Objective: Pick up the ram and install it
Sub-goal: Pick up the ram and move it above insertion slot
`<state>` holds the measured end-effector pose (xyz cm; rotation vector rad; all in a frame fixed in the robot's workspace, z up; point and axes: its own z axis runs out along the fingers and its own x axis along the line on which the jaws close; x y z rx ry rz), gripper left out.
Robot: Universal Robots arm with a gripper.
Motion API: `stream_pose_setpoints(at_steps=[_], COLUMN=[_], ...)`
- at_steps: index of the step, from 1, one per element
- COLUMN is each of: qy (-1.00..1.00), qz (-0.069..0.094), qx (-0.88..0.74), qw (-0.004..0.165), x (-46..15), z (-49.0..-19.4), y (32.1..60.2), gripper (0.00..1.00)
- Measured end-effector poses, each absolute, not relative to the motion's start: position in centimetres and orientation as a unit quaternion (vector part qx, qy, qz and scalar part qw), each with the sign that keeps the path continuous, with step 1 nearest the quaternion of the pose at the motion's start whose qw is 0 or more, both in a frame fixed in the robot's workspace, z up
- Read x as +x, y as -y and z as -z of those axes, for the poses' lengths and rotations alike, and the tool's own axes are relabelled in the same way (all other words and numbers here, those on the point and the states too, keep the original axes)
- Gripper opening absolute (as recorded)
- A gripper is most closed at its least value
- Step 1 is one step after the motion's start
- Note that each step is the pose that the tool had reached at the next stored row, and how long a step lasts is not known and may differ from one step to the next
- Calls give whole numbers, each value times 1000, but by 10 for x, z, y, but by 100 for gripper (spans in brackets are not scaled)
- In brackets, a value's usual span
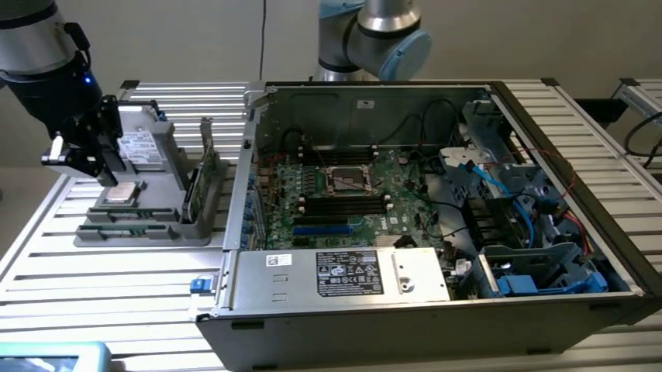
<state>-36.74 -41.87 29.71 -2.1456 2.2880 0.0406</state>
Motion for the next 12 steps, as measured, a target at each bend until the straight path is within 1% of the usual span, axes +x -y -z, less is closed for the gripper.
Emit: stream_pose_setpoints(at_steps=[12], qy=[-729], qz=[-12], qx=[-684], qw=[4], x=[-367], z=[-277], y=[423], gripper=[37])
